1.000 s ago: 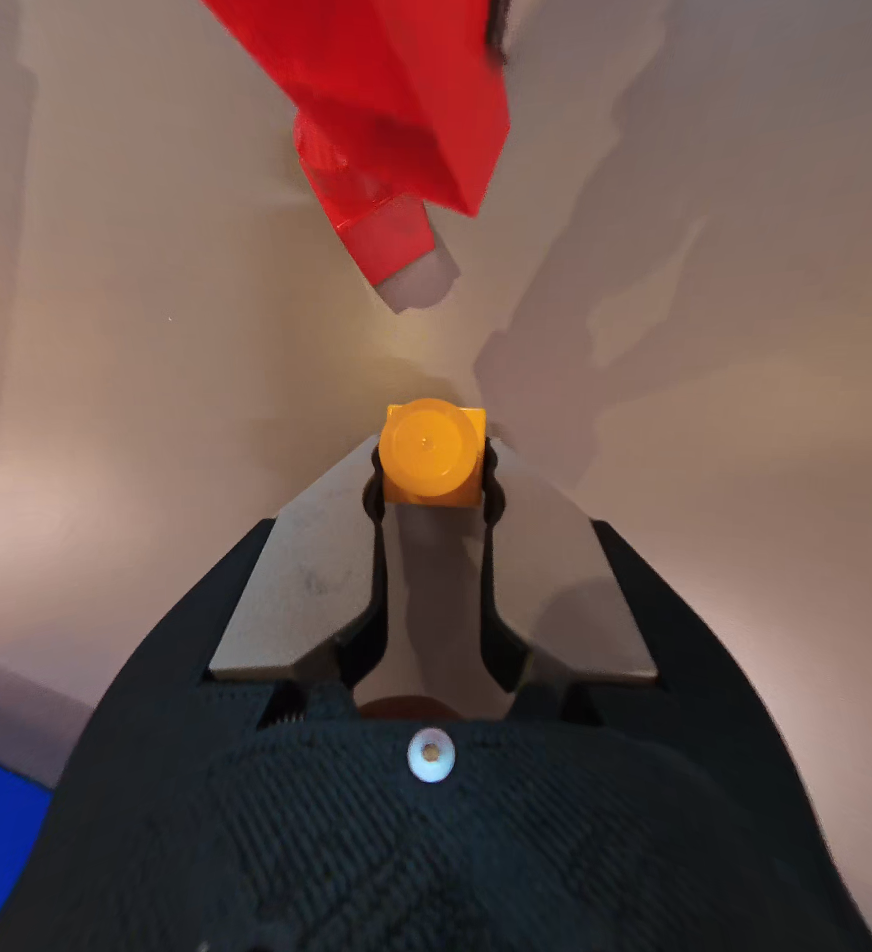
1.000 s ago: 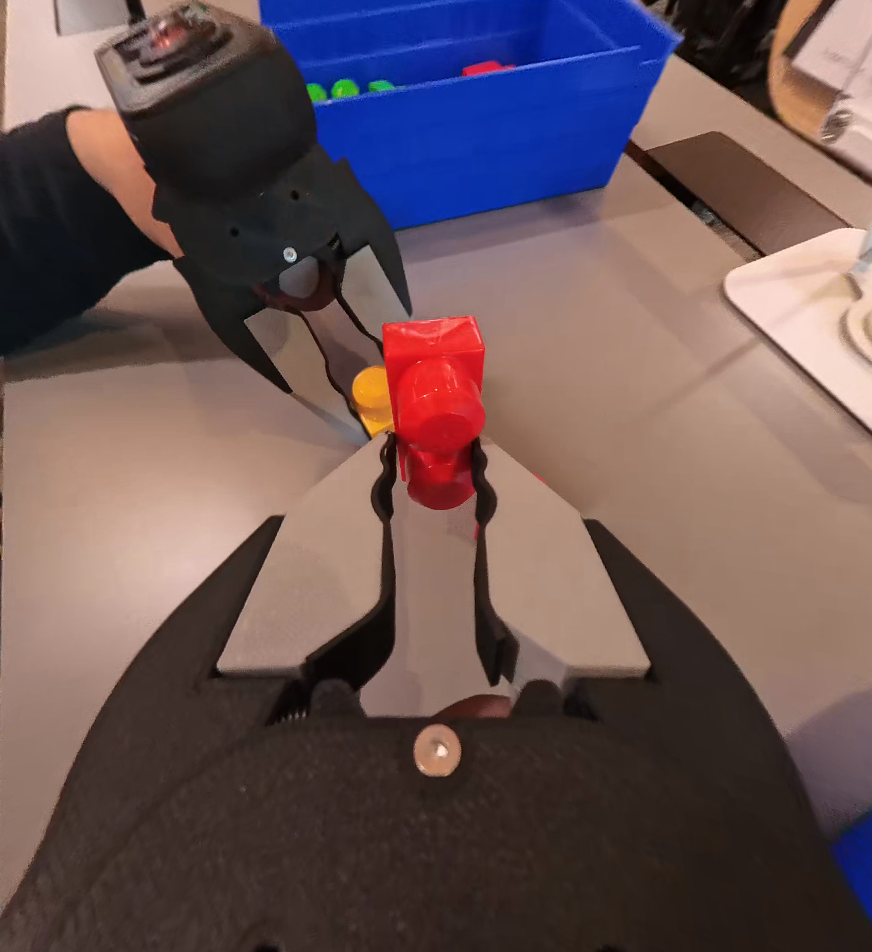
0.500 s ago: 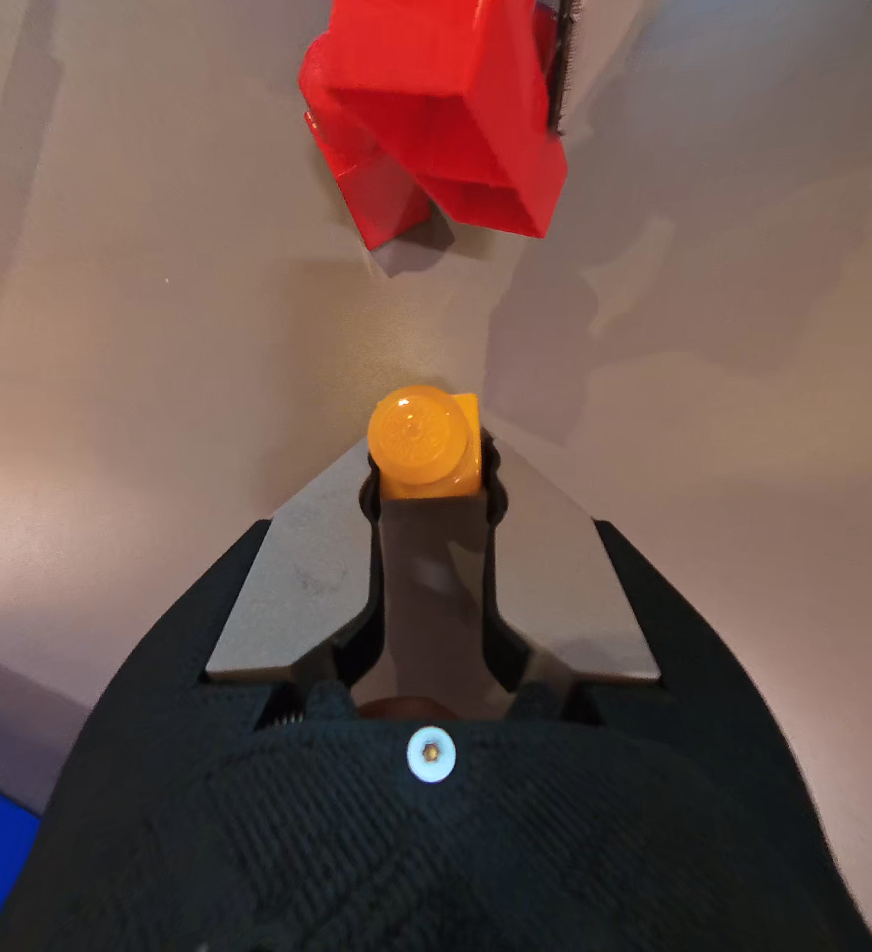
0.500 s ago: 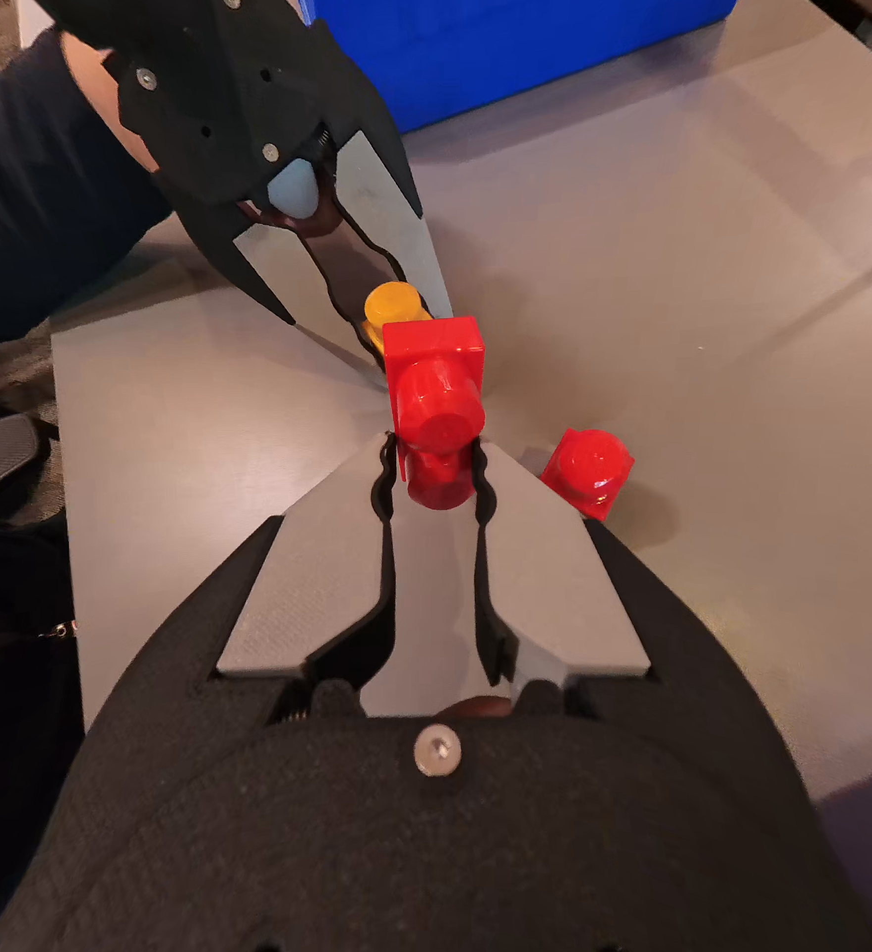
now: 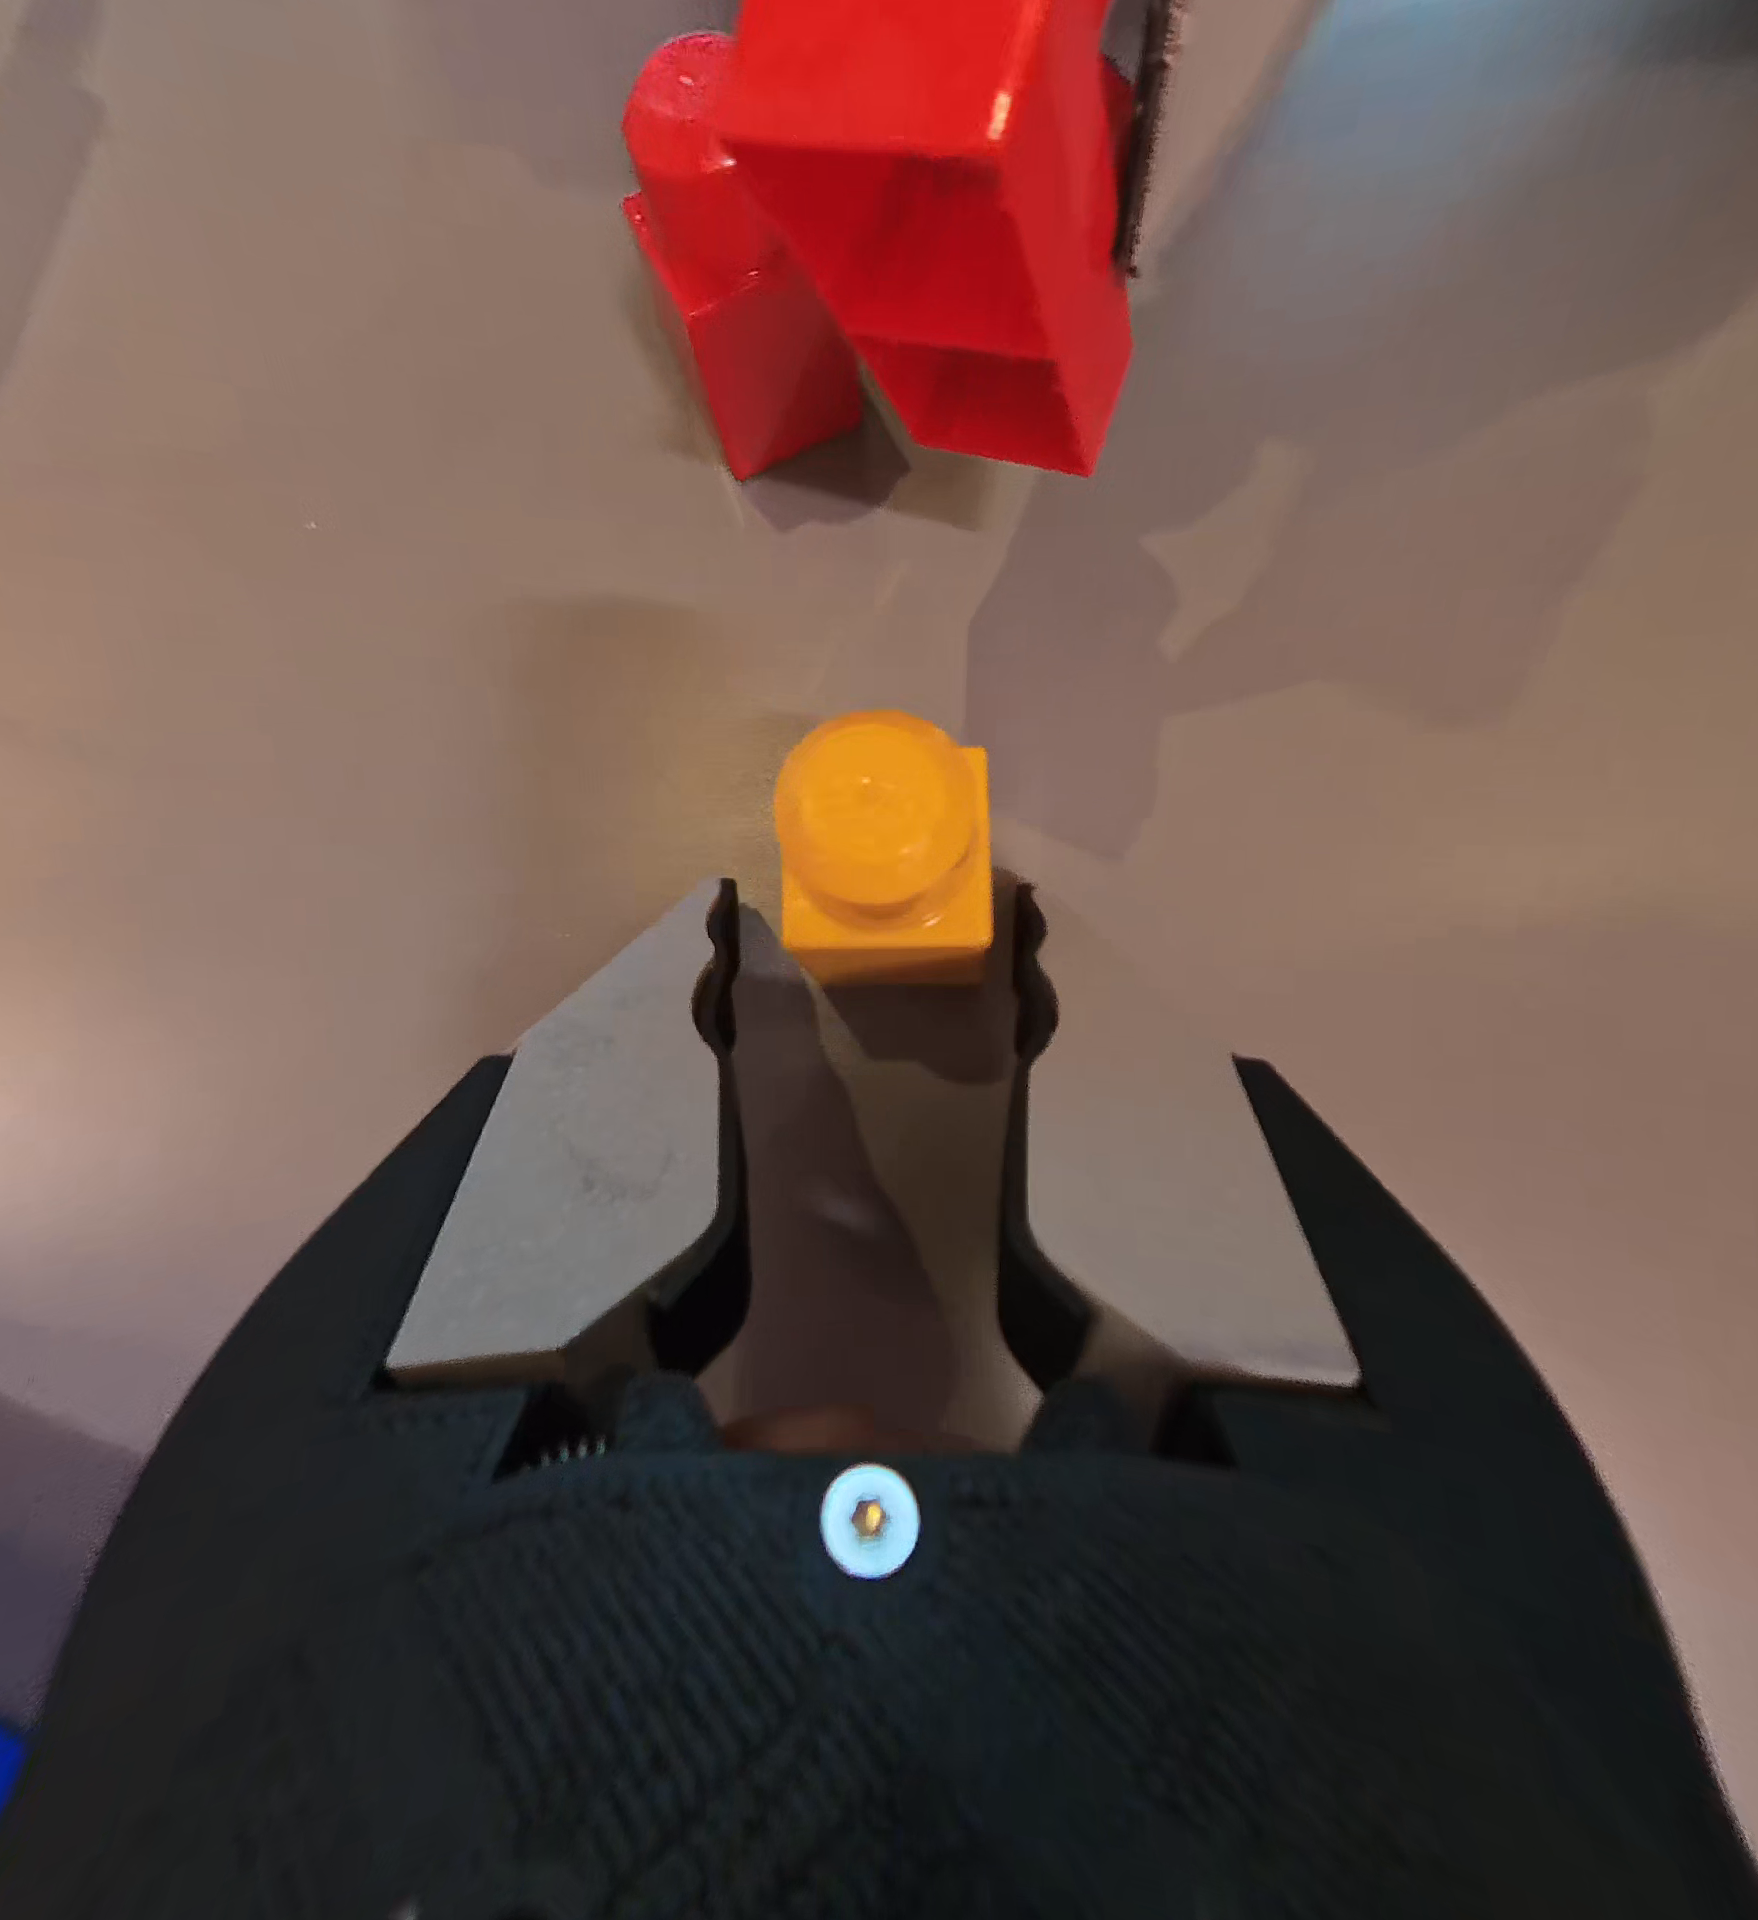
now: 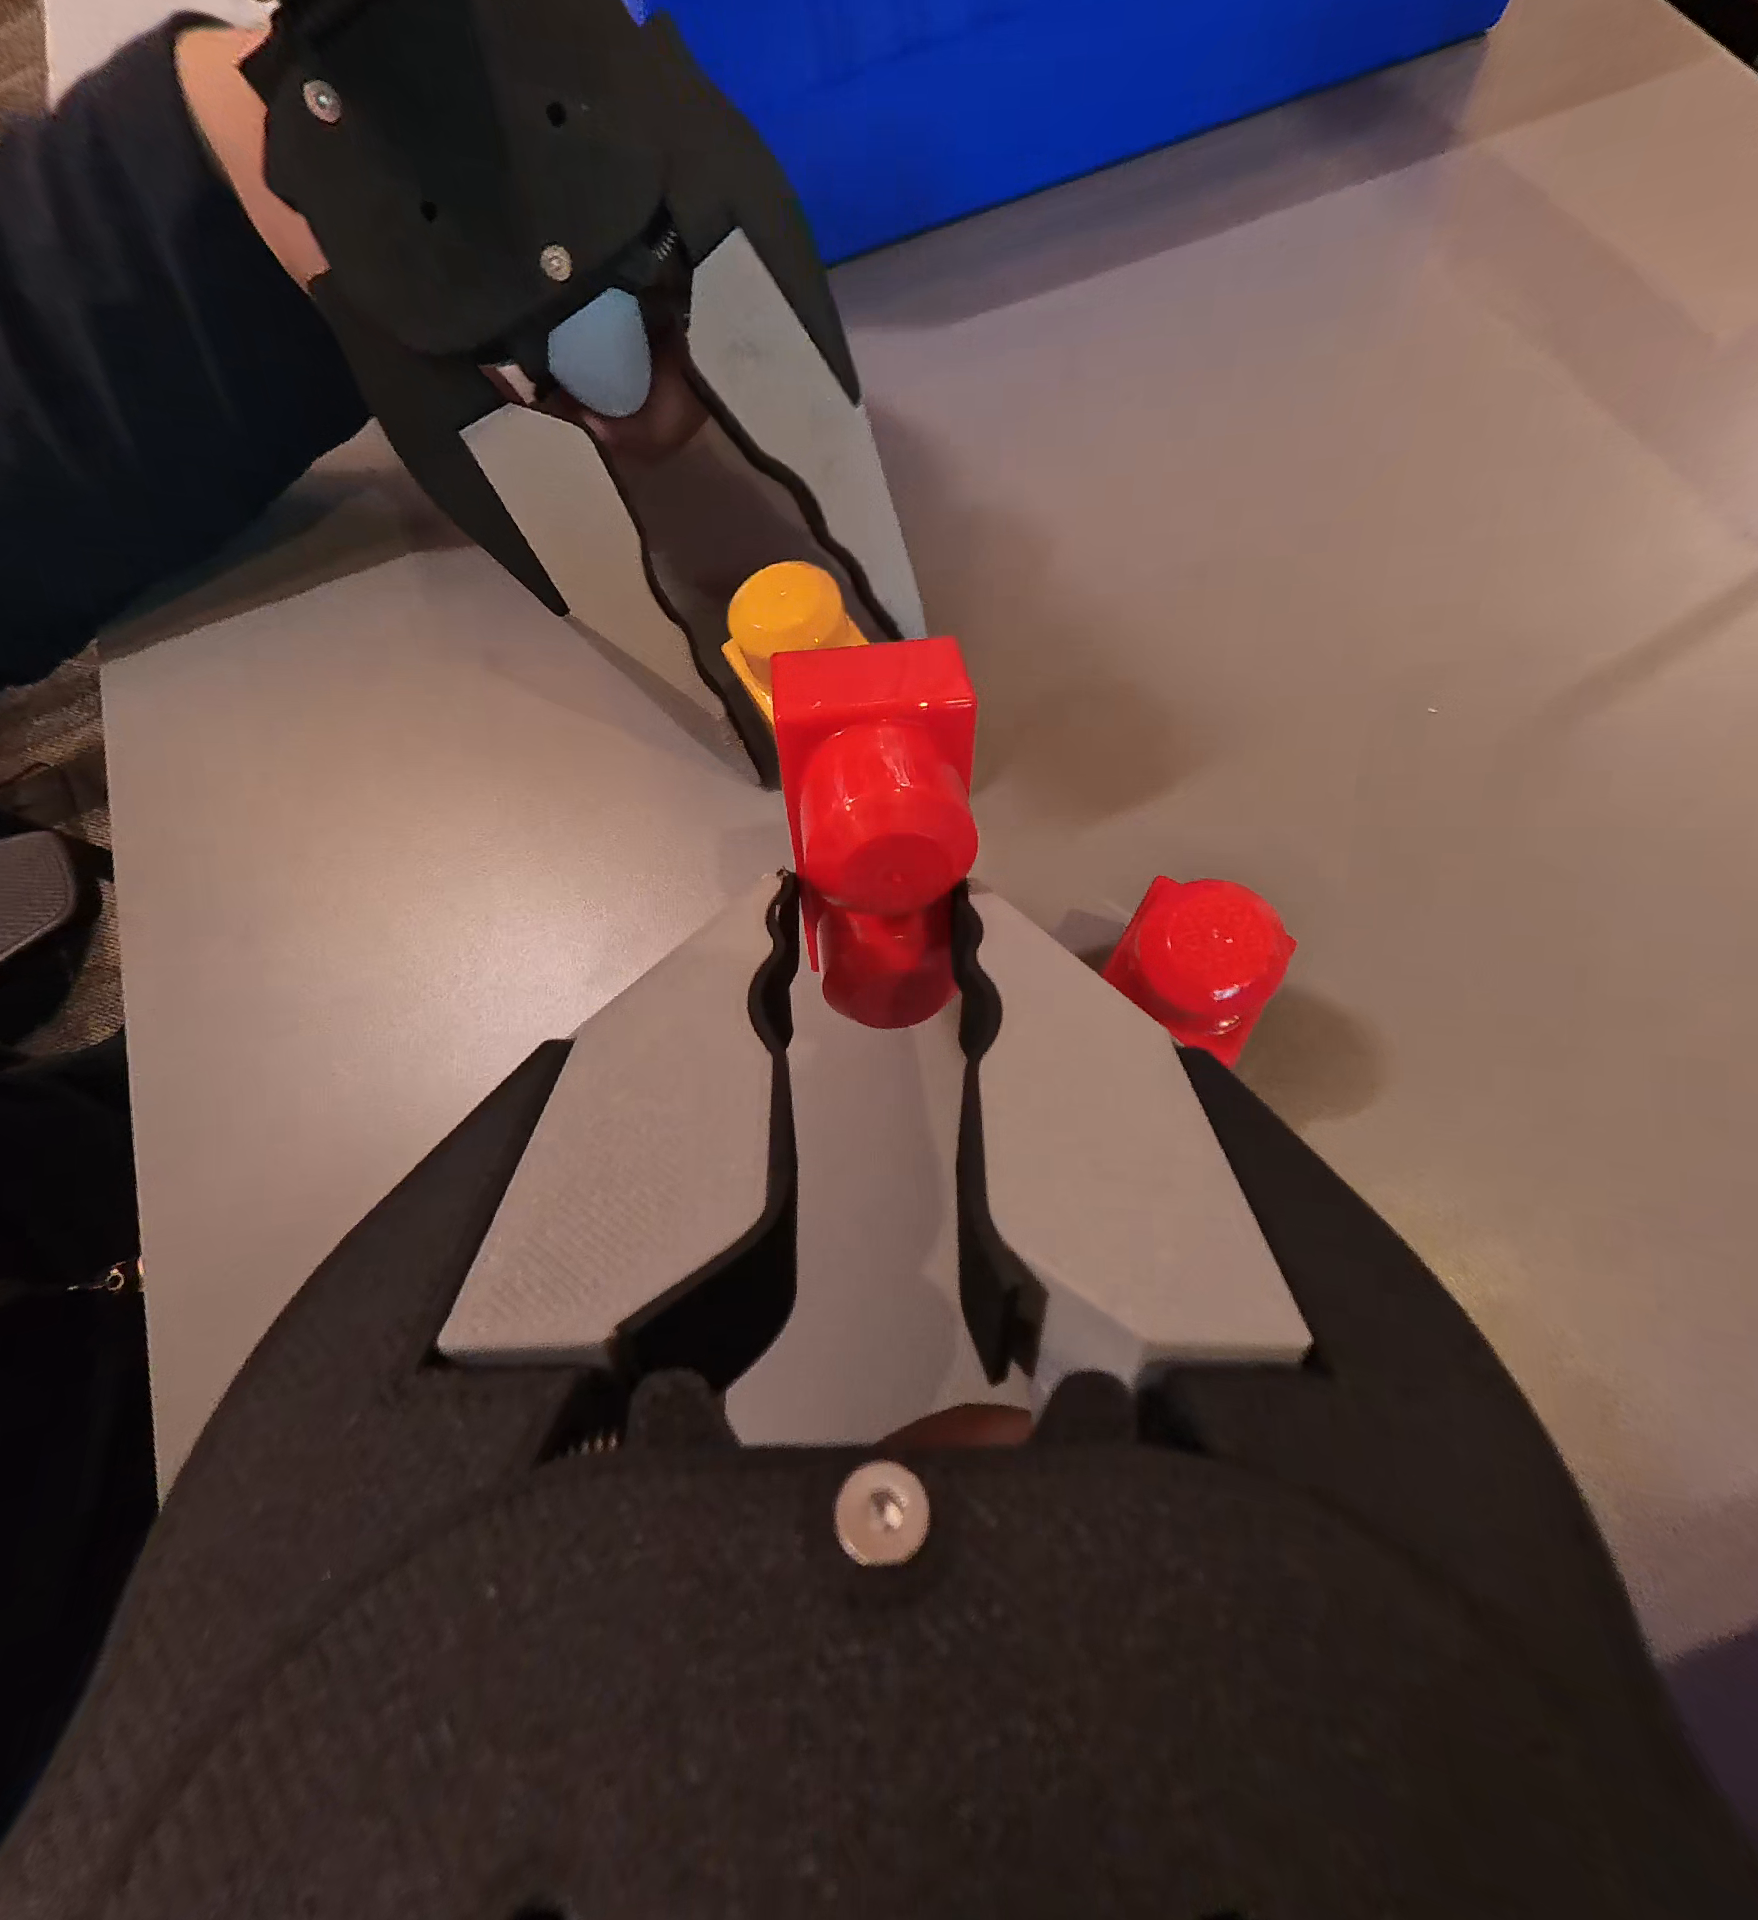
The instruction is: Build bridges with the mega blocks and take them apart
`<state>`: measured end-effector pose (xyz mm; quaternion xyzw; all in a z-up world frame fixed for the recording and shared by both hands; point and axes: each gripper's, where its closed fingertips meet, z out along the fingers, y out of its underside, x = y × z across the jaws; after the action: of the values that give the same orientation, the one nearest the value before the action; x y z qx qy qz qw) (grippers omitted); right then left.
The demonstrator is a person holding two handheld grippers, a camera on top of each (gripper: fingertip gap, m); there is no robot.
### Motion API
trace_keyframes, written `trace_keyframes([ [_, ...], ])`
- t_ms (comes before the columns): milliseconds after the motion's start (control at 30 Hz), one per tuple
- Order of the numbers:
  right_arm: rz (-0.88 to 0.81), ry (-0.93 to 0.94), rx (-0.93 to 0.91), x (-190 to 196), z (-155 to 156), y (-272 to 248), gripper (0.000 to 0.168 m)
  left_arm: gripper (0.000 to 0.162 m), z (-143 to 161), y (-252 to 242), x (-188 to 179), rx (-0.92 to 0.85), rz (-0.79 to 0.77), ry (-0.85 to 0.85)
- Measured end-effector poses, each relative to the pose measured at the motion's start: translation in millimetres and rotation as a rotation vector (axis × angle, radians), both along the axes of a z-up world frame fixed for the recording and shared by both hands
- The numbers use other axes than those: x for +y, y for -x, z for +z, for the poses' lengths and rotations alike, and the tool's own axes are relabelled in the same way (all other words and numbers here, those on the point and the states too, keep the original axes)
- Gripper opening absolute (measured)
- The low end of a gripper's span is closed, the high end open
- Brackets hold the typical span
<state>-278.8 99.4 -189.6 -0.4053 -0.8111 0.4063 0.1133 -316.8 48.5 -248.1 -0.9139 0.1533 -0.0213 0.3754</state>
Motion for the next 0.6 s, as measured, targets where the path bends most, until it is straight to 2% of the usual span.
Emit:
trace_keyframes([
  [67,0.003,-0.002,-0.001,-1,-1,0,0.026,0.045,-1,-1,2,-0.038,0.004,-0.01],
  [100,0.005,-0.003,-0.003,-1,-1,0,0.026,0.034,-1,-3,4,-0.06,-0.005,-0.021],
  [200,0.026,0.007,-0.009,-4,0,-4,0.026,0.034,-1,-4,12,-0.113,0.02,-0.018],
  [267,0.051,0.038,-0.024,-6,2,-8,0.026,0.034,-2,-1,10,-0.08,0.034,0.011],
  [333,0.062,0.036,-0.035,-6,1,-11,0.026,0.034,-1,4,5,0.006,0.049,0.054],
  [467,0.077,-0.026,0.033,-13,4,-7,0.026,0.034,7,21,-5,0.365,0.105,0.155],
  [600,0.066,-0.154,0.136,-21,5,1,0.026,0.035,8,8,5,0.436,0.085,0.163],
])
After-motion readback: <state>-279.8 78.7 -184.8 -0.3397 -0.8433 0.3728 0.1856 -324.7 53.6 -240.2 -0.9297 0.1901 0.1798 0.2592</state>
